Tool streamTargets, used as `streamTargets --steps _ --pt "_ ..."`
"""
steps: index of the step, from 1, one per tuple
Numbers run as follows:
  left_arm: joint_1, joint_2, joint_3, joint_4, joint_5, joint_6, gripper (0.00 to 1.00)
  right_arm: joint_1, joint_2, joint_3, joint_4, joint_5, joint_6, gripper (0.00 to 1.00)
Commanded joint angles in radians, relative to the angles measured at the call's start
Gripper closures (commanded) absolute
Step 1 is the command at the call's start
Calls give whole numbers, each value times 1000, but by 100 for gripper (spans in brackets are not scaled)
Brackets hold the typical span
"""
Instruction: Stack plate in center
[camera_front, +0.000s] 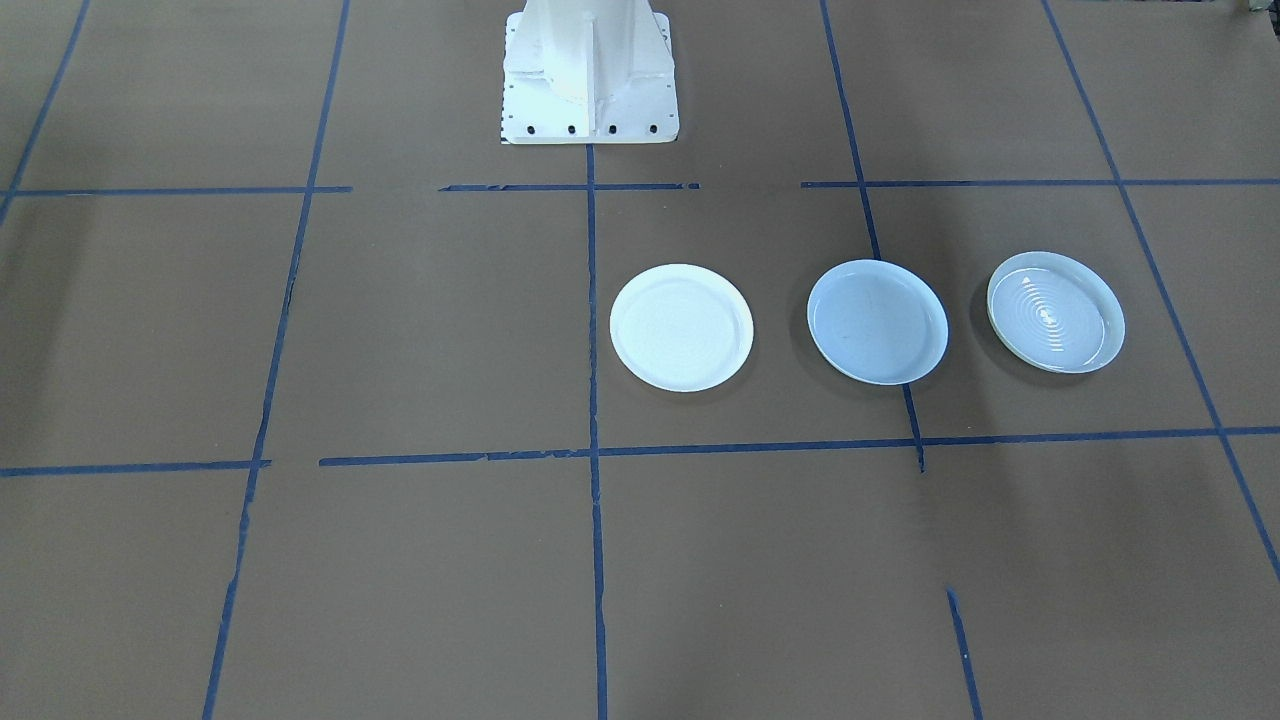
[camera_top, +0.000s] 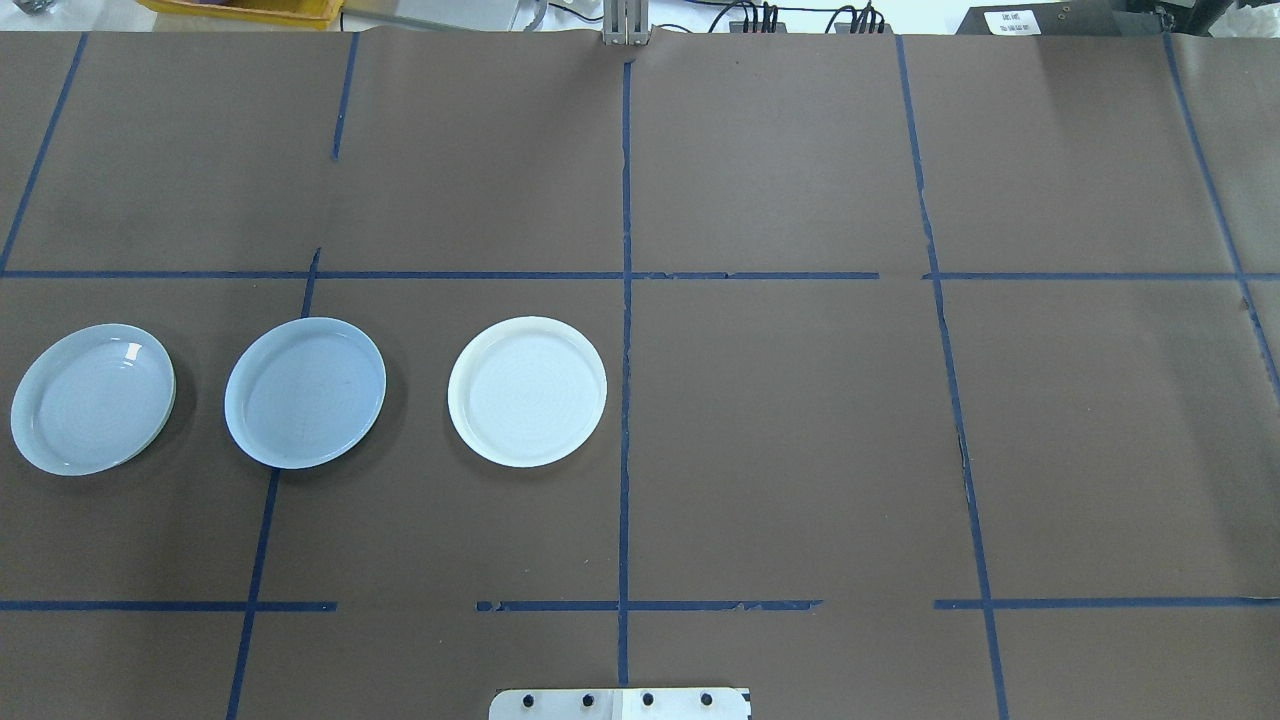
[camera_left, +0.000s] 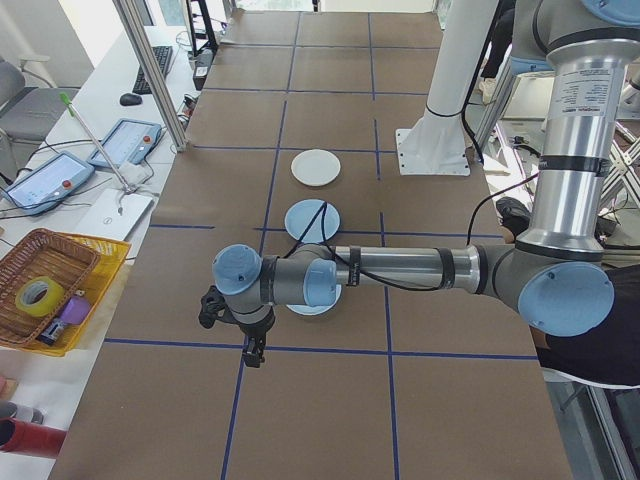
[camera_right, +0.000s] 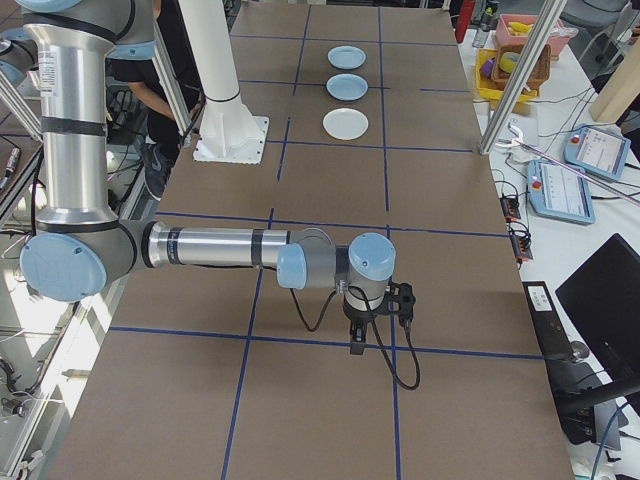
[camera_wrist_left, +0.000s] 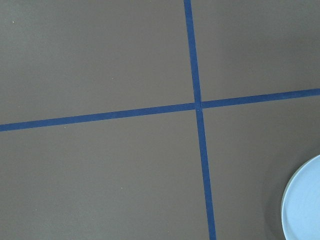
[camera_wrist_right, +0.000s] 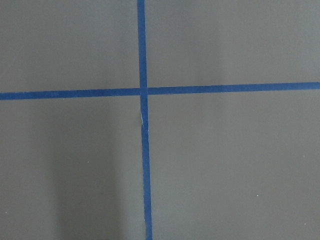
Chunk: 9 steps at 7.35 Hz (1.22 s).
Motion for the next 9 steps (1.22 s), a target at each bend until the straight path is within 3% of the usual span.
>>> streamTargets --steps 1,3,6,7,9 --pt "0 -4 -11 -8 -8 4 0 0 0 0 0 1 1 0" --pt "32 -60 -17 -9 1 -16 0 0 0 0 0 -1 1 0" --pt "75 -52 -54 -64 -7 -103 0 0 0 0 0 1 -1 0" --pt "107 -18 -56 -162 -7 -225 0 0 0 0 0 1 1 0" --pt "211 108 -53 -477 -1 -481 0 0 0 0 0 1 -1 0"
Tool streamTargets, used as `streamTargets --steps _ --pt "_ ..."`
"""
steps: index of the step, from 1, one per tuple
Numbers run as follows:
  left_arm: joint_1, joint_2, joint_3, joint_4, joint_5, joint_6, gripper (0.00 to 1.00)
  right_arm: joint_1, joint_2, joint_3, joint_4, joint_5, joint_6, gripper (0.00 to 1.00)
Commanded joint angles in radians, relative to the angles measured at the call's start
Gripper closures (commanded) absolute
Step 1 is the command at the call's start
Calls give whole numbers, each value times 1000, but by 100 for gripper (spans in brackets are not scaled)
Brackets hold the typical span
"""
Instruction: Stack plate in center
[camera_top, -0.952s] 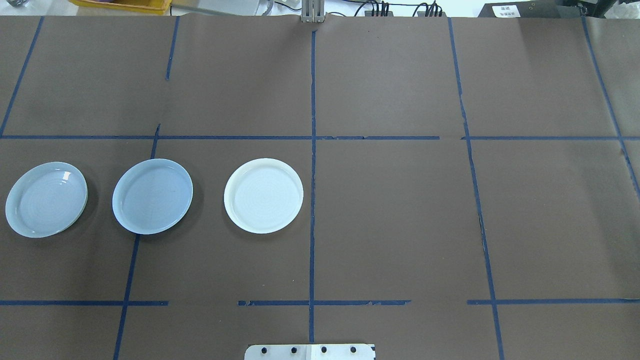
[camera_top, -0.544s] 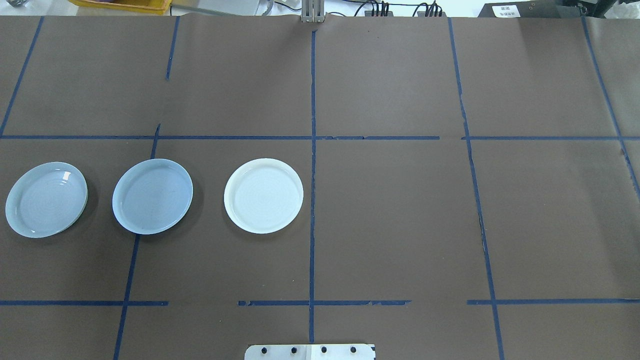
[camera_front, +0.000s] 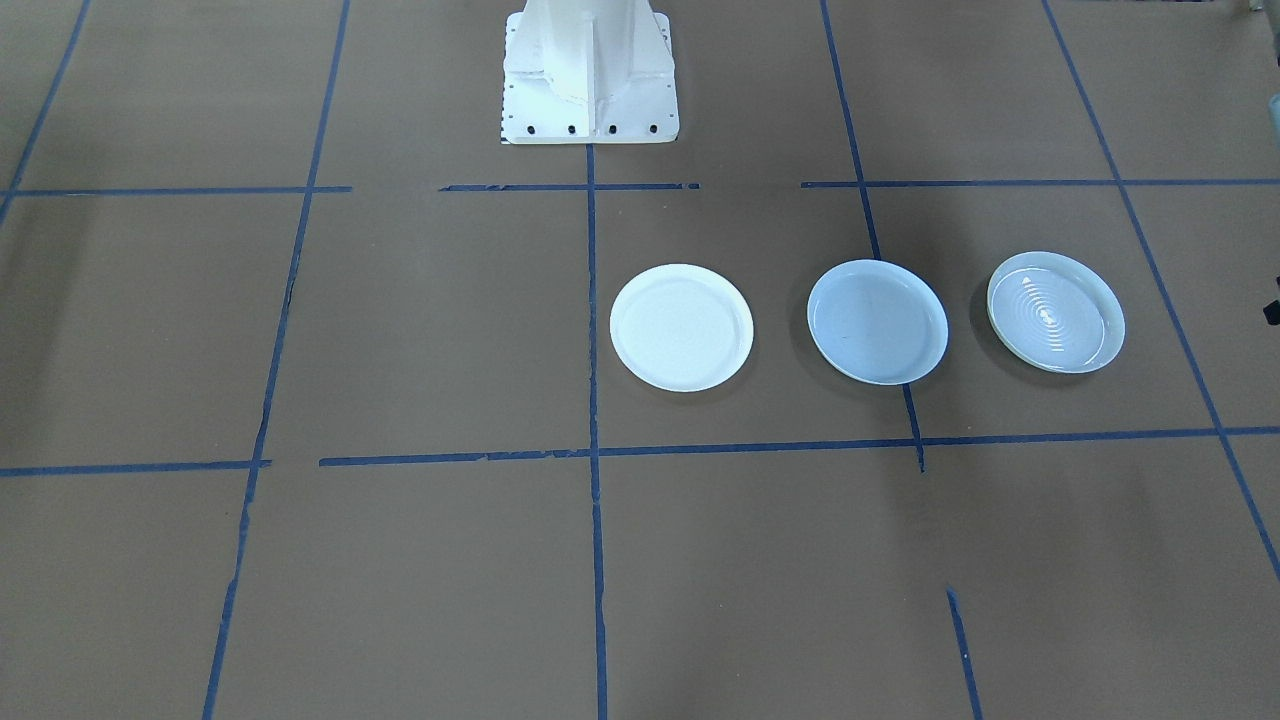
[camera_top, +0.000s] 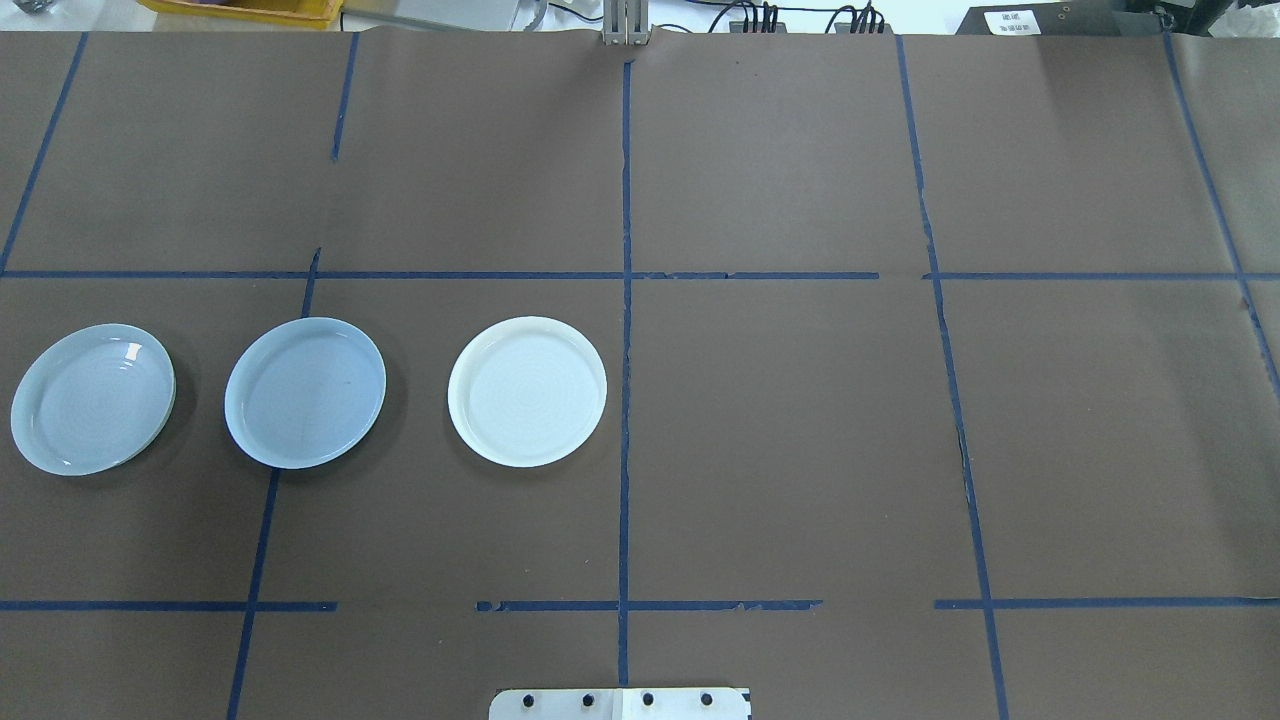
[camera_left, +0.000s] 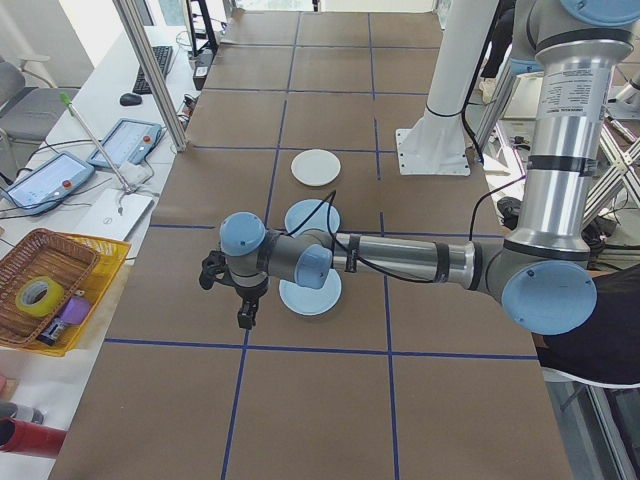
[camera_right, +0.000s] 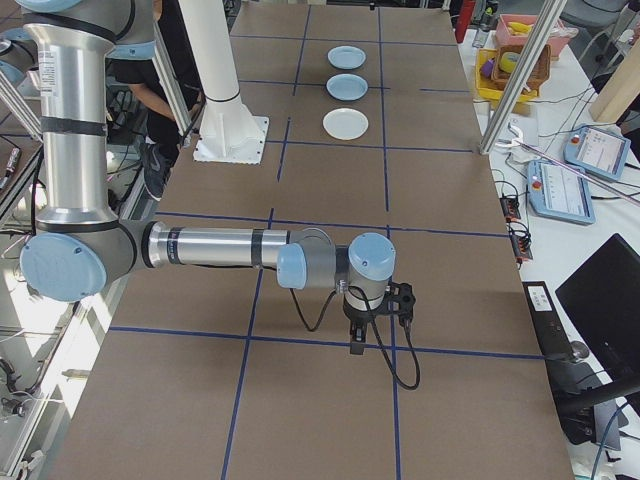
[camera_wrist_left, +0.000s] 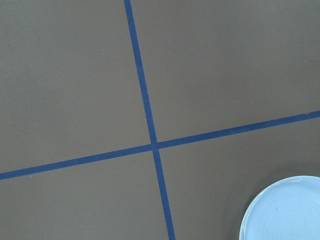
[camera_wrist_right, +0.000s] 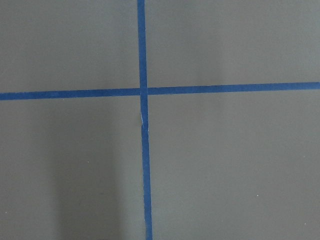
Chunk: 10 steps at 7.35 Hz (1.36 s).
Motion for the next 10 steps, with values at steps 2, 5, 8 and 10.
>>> streamTargets --steps 2,5,8,10 --pt "165 116 9 -307 7 -309 0 0 0 0 0 1 0 0" --pt "265 108 38 -309 7 -333 0 0 0 0 0 -1 0 0" --pt "304 90 92 -338 6 -344 5 0 0 0 0 -1 0 0" --pt "315 74 129 -348 6 -344 21 0 0 0 0 -1 0 0"
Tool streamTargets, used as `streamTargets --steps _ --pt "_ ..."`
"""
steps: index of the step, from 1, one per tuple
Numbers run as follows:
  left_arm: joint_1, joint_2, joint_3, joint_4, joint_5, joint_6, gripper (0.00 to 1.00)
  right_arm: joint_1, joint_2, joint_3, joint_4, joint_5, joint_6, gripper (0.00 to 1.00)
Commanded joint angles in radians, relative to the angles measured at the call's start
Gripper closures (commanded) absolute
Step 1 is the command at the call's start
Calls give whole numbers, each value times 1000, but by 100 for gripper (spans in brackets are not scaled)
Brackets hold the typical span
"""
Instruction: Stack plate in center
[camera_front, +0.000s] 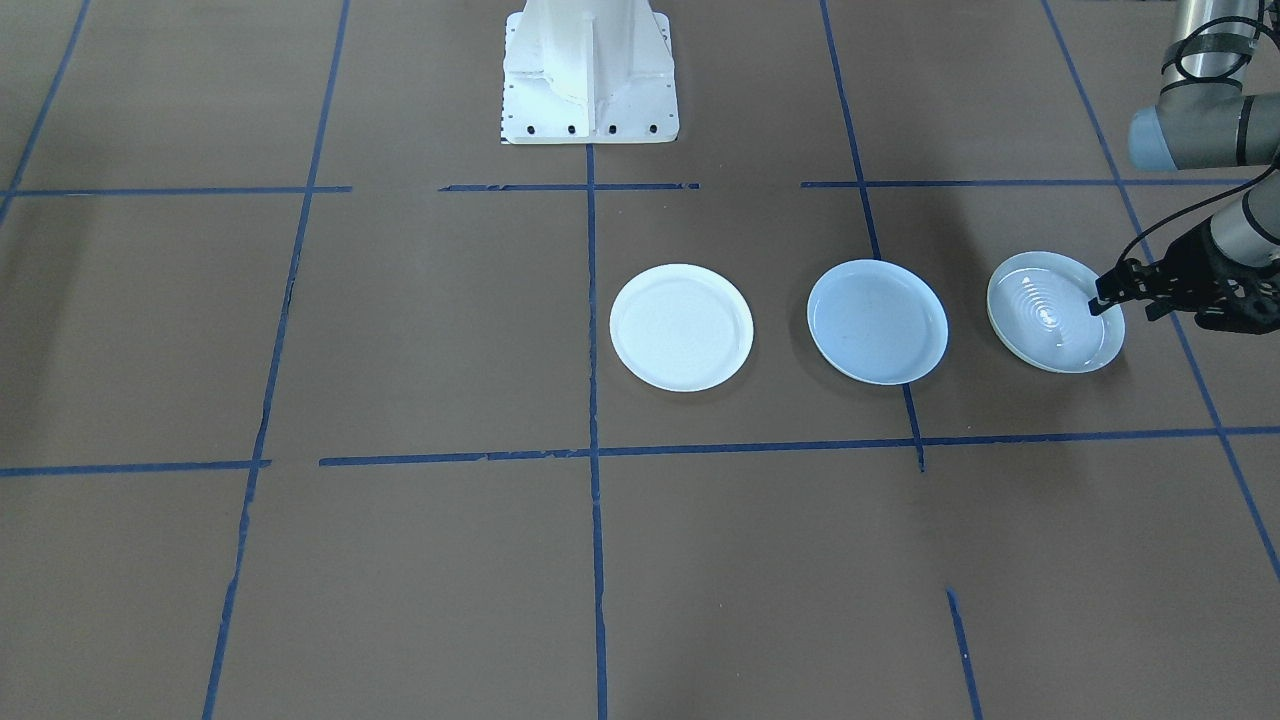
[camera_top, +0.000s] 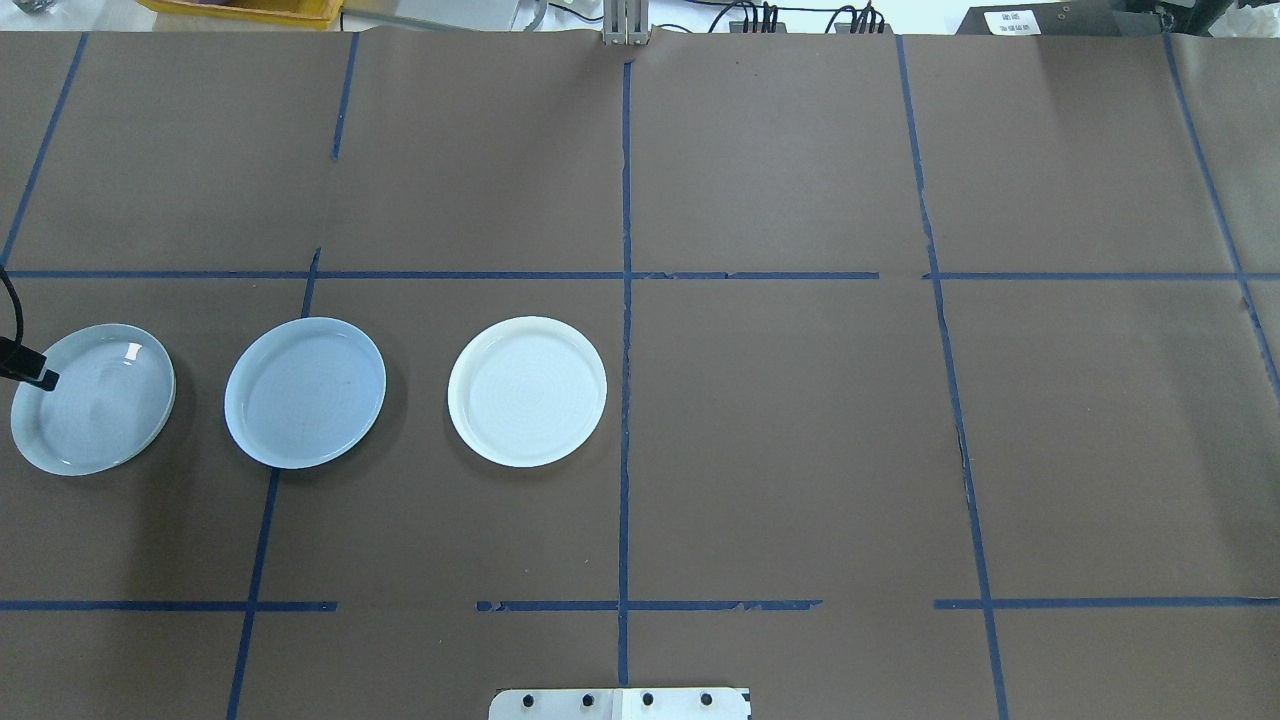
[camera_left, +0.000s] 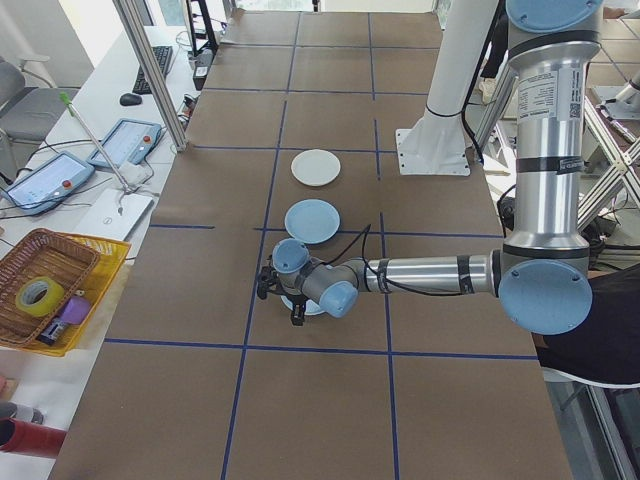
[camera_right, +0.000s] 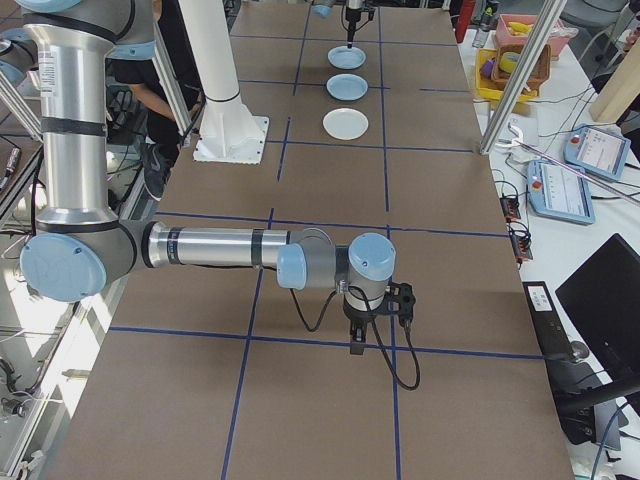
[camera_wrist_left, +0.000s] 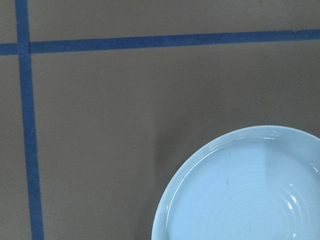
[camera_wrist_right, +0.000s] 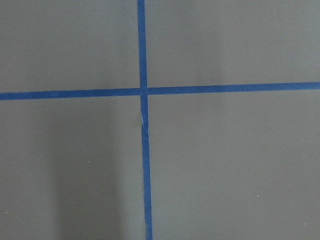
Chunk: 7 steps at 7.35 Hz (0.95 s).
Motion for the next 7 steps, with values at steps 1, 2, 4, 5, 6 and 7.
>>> streamTargets --steps 1,2,4,5,6,7 --pt "11 -15 39 -6 0 0 23 0 0 0 0 1 -1 0" --pt "11 -20 40 -5 0 1 26 0 0 0 0 -1 1 0" --pt "11 -20 42 -5 0 1 51 0 0 0 0 1 1 0" --pt "11 -18 43 -5 0 1 69 0 0 0 0 1 1 0" --pt "11 -18 49 -5 -2 1 82 0 0 0 0 1 -1 0" --pt "11 -18 49 -6 -2 1 91 0 0 0 0 1 1 0"
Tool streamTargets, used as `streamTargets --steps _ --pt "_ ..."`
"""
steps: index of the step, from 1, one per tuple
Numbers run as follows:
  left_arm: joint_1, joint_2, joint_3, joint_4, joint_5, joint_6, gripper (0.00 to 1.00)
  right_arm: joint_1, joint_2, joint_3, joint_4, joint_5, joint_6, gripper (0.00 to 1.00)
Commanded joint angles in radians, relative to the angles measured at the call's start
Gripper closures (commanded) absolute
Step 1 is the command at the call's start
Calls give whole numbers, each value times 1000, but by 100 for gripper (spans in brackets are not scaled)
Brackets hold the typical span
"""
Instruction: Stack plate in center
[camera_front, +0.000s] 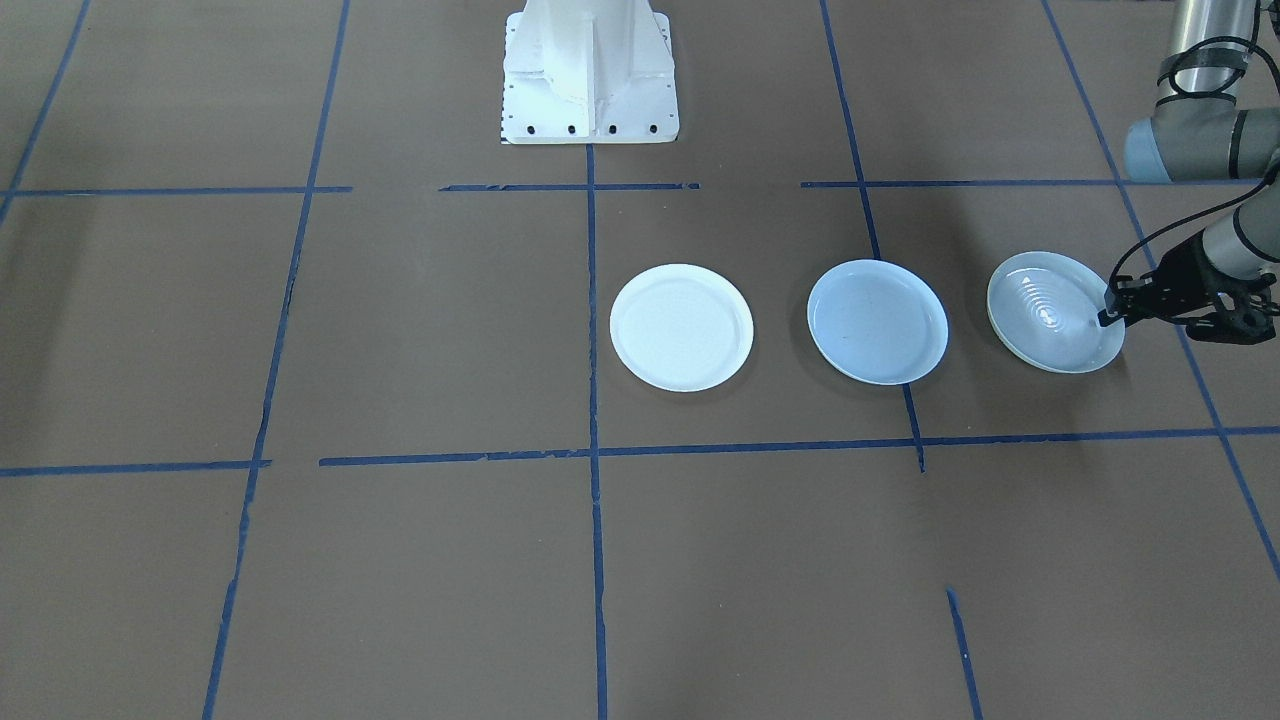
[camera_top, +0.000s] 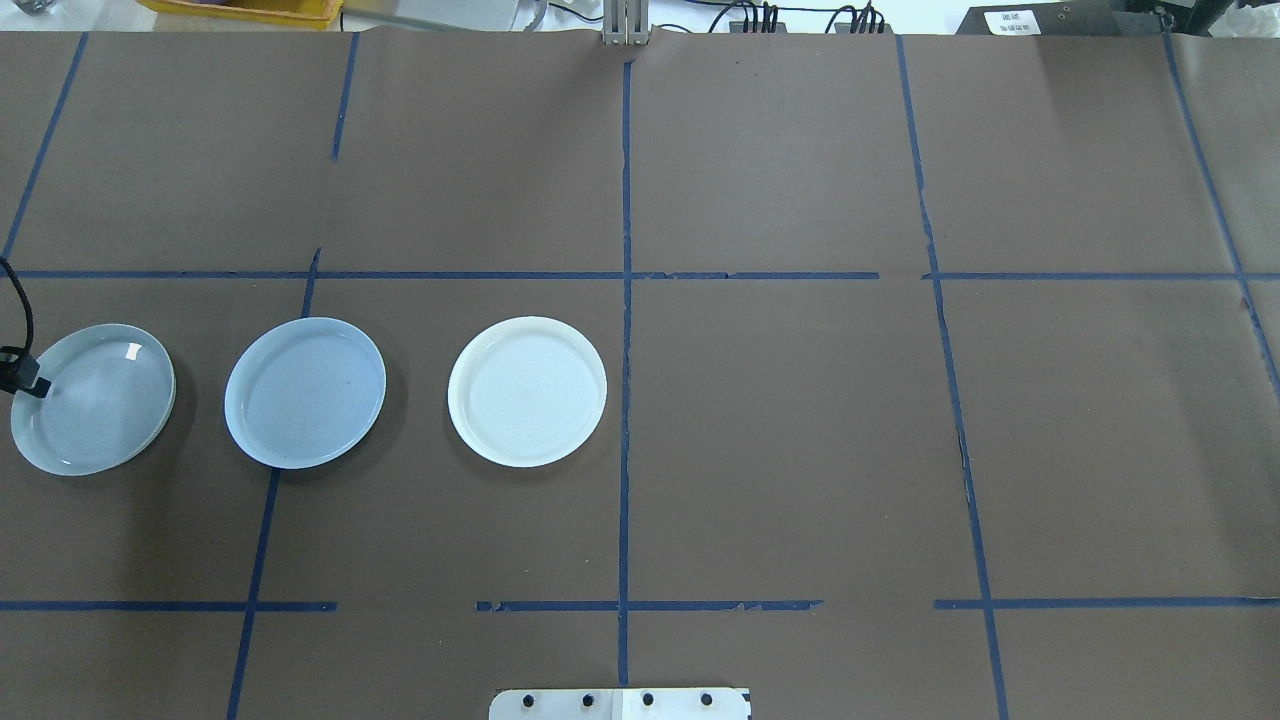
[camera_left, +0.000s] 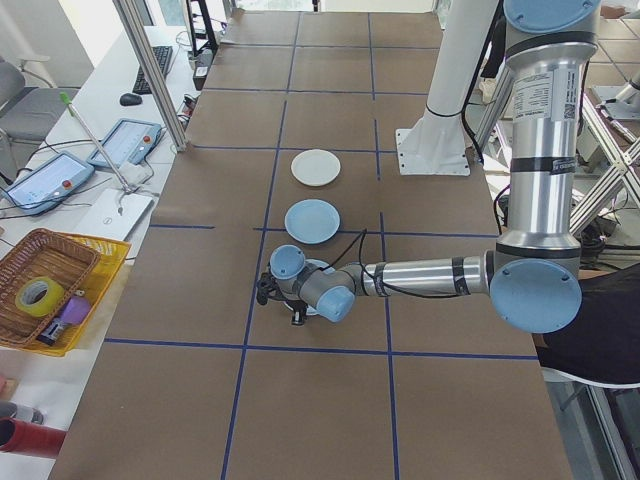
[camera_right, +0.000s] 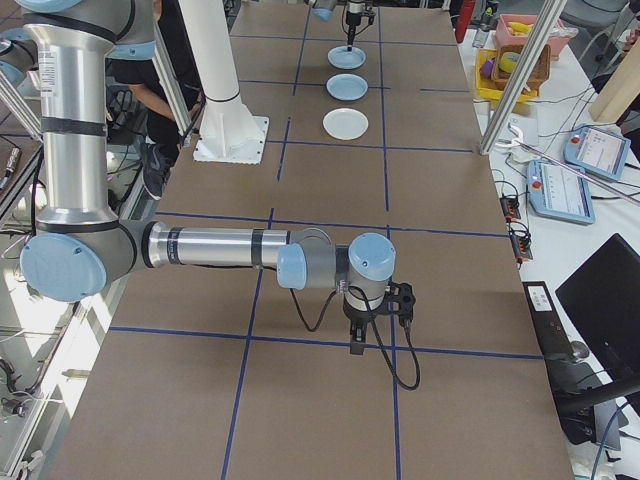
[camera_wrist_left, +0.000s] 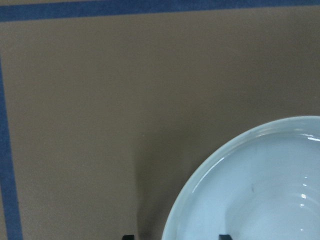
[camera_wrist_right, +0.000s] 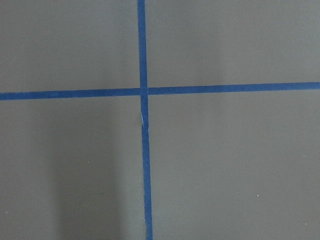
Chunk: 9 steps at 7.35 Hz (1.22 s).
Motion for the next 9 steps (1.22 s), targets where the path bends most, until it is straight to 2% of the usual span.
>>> streamTargets --steps 1,3,4,5,6,8,9 --pt "0 -1 -1 -1 -4 0 100 0 0 0 0 -1 -1 0" --pt "-3 0 -14 0 -8 2 100 0 0 0 0 -1 1 0" --pt "-6 15 -58 12 -40 8 100 0 0 0 0 -1 1 0" --pt "-24 14 -82 17 -106 9 100 0 0 0 0 0 1 0" --pt "-88 13 -86 16 -129 14 100 0 0 0 0 0 -1 0" --pt "-149 13 -86 58 -224 73 100 0 0 0 0 -1 -1 0" --pt "-179 11 -97 71 -246 72 100 0 0 0 0 0 1 0"
